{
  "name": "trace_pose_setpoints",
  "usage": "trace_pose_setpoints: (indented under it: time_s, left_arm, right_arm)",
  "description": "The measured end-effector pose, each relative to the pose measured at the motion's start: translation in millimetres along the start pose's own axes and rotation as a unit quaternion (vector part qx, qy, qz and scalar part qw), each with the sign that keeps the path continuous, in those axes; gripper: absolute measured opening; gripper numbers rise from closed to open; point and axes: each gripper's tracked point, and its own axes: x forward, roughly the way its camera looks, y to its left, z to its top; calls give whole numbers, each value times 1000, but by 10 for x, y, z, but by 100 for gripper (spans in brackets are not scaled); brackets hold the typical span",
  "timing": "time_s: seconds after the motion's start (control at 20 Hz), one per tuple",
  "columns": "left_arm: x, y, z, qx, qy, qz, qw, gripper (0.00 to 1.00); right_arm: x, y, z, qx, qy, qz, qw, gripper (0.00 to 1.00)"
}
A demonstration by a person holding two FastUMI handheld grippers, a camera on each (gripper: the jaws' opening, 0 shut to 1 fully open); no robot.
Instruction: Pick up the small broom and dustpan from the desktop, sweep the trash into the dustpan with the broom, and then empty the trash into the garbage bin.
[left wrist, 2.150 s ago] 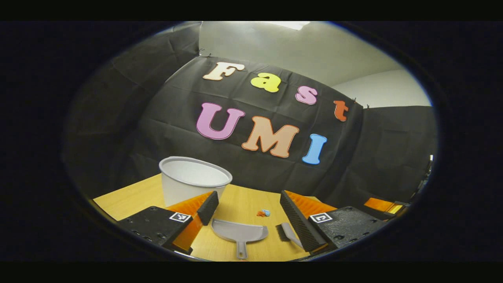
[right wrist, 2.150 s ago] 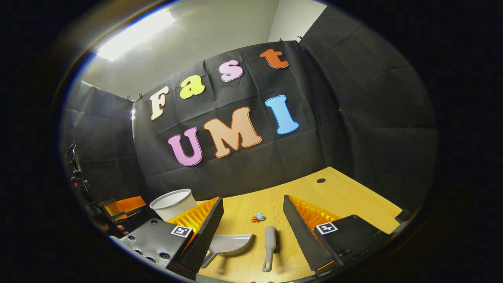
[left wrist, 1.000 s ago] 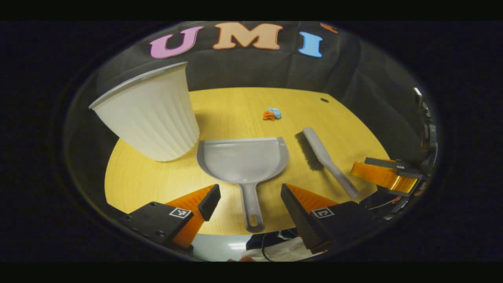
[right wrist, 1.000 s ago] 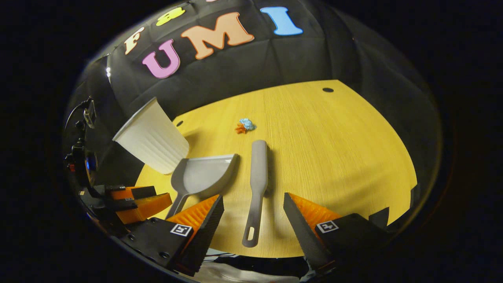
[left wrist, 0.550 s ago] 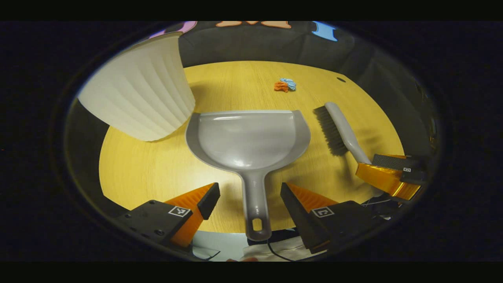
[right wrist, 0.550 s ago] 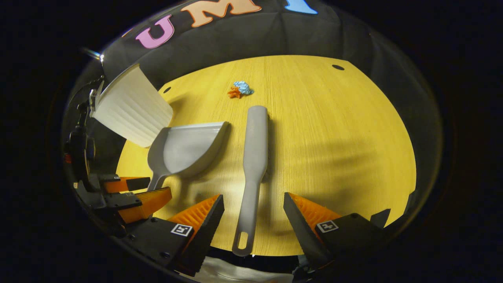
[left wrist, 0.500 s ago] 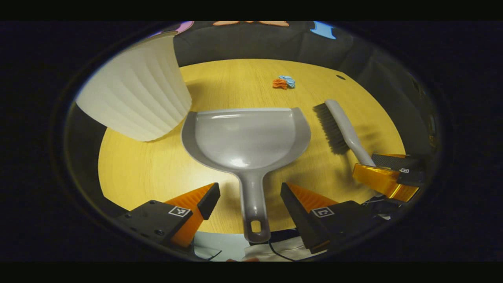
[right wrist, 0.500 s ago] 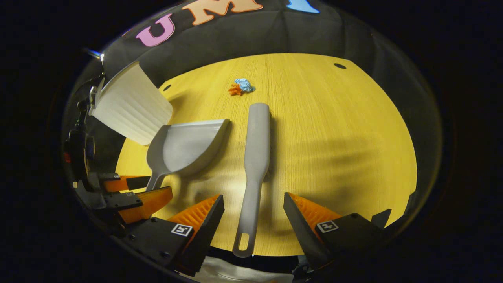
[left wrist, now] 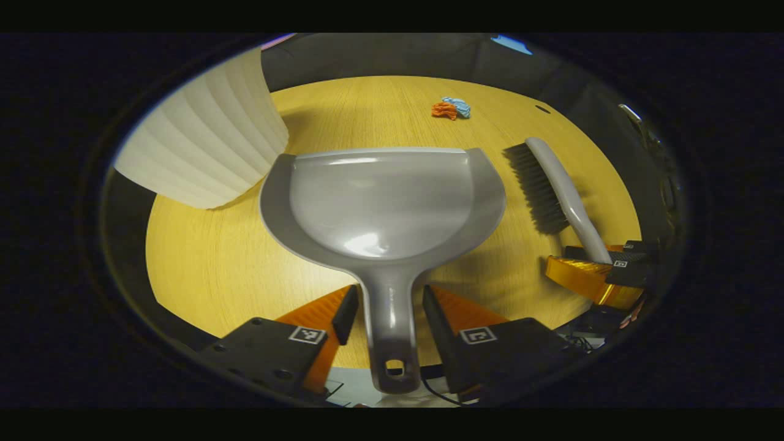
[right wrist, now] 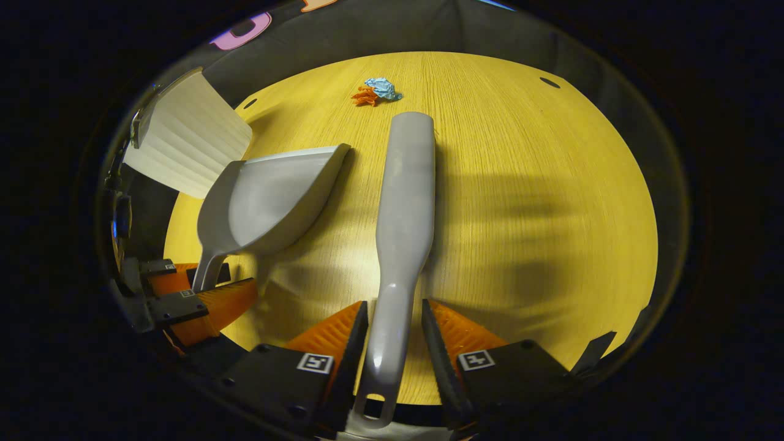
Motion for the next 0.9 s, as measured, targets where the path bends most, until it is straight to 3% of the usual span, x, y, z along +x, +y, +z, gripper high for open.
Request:
trace_pose_setpoints:
  time_s: [0.05,0.1,0.15,0.4,0.5,0.65,0.9]
  left_arm:
    - [17,11,-13,-6,-1,4,1000,56]
    - [27,3,-15,-11,-2,5,1000,35]
    - [18,7,-12,-15,-1,7,1000,34]
    - [19,36,-32,-6,4,0,1000,31]
    - [-31,65,51,3,-19,-8,1000,29]
    - [-258,101,376,36,-80,-33,996,29]
    - [-378,210,765,117,-98,-64,986,29]
  right_arm:
    - [4,-18,-3,7,0,0,1000,39]
    - [-51,-25,29,13,-4,3,1000,38]
    - [14,-32,3,11,-1,4,1000,33]
    - [-44,-50,92,-7,-23,15,1000,31]
    - [-182,-65,205,-14,-50,21,998,30]
    - [-495,-158,542,-23,-104,26,994,29]
    - [-812,-446,1463,-53,-174,-12,983,28]
